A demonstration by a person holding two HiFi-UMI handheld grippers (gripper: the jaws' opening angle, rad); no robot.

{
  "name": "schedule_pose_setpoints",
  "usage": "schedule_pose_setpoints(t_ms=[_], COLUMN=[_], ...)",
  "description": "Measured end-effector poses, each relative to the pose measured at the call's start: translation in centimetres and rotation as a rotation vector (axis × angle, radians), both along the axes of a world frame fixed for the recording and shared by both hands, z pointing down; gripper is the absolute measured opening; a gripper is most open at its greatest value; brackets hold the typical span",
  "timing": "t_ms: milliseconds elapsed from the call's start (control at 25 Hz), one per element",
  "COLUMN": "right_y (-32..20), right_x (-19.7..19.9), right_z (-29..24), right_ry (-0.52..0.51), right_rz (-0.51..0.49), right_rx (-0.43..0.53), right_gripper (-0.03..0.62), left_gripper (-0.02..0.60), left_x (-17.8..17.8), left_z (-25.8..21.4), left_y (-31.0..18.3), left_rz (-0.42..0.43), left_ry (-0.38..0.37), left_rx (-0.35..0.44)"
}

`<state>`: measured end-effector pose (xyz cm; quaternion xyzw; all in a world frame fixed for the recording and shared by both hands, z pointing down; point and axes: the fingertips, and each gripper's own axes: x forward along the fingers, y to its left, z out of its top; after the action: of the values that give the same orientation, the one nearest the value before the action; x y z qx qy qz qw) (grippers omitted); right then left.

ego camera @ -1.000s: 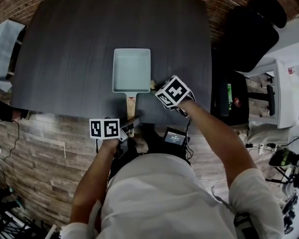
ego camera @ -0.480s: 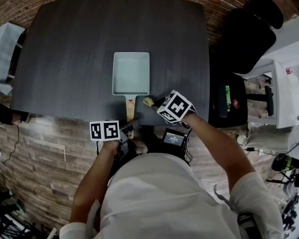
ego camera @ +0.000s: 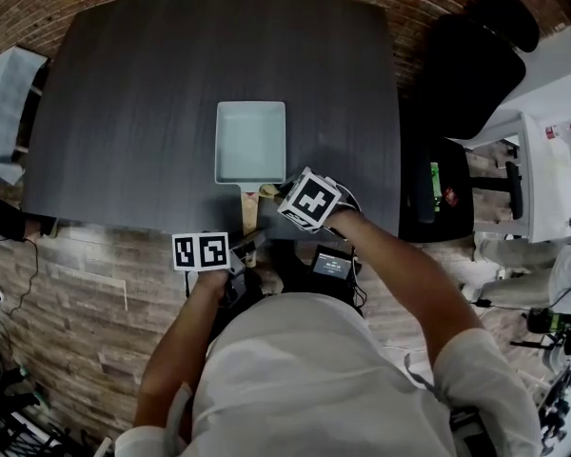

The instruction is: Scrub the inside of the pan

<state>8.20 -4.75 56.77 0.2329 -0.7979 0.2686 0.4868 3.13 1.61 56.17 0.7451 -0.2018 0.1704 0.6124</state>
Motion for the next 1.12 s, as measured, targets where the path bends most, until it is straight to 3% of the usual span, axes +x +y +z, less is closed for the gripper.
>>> schedule_pose_setpoints(t_ms=[520,1120], right_y=[-0.2,-7.4], right_x=[5.9,12.4], right_z=[-0.1,-3.0], right_ry=[0.086,0.078], right_rz=[0.05,0.241], right_rx=[0.018,0.038], right_gripper=[0.038,0.038], left_gripper=[0.115,0.115], left_x=[-0.9,-3.7], left_z=[0.0,-0.2], left_y=[0.6,4.1], left_rz=[0.025,0.207], left_ry=[0.024,0.036], left_rx=[0.013,0.019])
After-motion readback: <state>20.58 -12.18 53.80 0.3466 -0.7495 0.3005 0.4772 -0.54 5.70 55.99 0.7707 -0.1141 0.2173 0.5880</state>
